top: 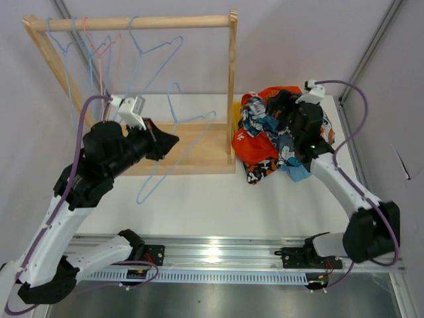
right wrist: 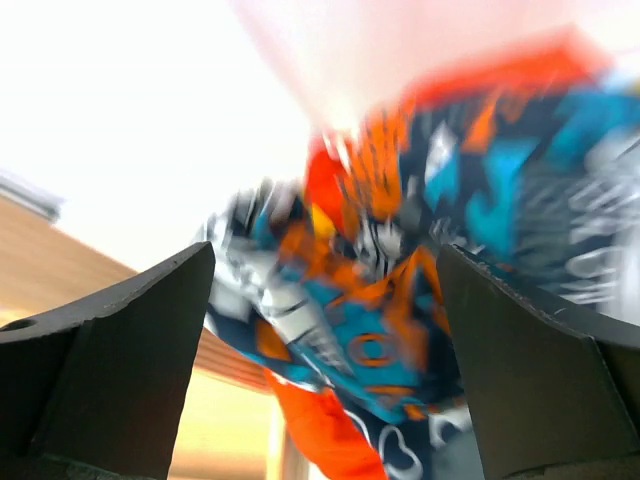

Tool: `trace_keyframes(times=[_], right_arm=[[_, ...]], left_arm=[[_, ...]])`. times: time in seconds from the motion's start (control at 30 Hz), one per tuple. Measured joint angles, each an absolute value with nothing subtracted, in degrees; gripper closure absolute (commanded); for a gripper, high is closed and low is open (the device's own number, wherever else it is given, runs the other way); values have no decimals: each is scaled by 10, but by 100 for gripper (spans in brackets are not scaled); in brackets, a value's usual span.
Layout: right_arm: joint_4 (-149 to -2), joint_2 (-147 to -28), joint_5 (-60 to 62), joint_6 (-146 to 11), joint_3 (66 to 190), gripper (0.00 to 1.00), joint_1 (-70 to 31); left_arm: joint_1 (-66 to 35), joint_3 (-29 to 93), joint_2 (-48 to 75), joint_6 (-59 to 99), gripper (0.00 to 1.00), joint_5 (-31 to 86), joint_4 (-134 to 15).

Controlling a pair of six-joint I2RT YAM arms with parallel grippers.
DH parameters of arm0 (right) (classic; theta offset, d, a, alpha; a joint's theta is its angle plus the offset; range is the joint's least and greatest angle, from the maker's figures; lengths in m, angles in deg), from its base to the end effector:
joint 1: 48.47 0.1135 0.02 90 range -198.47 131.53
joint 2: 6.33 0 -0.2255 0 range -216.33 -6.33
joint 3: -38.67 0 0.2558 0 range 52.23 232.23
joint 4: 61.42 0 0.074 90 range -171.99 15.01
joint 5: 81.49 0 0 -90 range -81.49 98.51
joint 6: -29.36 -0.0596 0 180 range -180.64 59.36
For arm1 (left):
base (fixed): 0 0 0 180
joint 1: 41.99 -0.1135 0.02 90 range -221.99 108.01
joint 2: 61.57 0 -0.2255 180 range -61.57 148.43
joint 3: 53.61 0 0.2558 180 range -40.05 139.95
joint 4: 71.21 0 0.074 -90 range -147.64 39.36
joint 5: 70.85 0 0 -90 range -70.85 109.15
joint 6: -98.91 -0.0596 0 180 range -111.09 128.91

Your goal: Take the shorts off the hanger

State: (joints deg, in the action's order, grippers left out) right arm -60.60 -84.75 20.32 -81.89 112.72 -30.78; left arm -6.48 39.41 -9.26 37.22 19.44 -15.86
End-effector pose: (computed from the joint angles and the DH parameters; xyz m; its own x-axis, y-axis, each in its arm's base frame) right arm 0.3485 0.0983 0.3067 -0.0922 0.3430 -0.9348 -0.0744 0.9338 0.3499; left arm 0.1669 -0.1195 0.4250 -0.4585 -0.2554 -0.8512 0.4173 0.7838 -0.4600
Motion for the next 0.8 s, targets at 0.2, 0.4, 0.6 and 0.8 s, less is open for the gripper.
trace_keyframes(times=[0.2,0.4,0.6,0.8], right_arm=[[-668,-677,198,-800,1177,0,-306],[-734,-519,153,-818,1145,1,-291],[-826,-356,113,-861,1022,1,-269],[-918,-248,86,-891,970,1,-268]], left_arm=[[-64,609,51,341,100,149,-146],[-67,832,203,310,100,95,-125],[-105,966,325,303,100,89,-120],[-162,964,373,309,100,95,-116]])
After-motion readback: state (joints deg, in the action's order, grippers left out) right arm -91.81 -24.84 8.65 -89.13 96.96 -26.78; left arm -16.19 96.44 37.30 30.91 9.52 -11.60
